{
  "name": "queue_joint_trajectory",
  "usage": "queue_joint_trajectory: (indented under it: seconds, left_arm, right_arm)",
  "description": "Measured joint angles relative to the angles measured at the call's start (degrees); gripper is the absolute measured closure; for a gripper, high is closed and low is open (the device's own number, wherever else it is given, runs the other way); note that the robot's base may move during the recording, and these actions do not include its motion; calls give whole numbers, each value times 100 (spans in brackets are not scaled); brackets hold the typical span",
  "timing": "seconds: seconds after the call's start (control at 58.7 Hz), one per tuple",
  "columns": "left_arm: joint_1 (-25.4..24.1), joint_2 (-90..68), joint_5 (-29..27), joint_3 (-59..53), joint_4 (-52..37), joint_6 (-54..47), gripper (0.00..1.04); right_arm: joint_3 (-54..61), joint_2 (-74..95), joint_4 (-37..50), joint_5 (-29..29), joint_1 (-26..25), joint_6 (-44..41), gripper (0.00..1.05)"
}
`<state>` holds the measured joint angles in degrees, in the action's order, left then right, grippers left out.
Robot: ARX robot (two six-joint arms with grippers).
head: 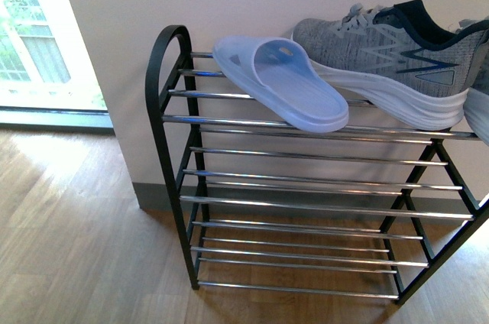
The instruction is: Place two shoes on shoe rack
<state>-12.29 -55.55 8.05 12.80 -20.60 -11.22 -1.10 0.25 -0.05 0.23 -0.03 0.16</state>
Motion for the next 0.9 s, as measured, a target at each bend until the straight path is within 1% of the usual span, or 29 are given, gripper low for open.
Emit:
queue_joint_trajectory:
  seconds: [0.903]
  left_arm:
    - [0, -7, -31, 0, 0, 0, 103]
  right_arm:
    - [0, 2, 0, -4, 0, 0, 9]
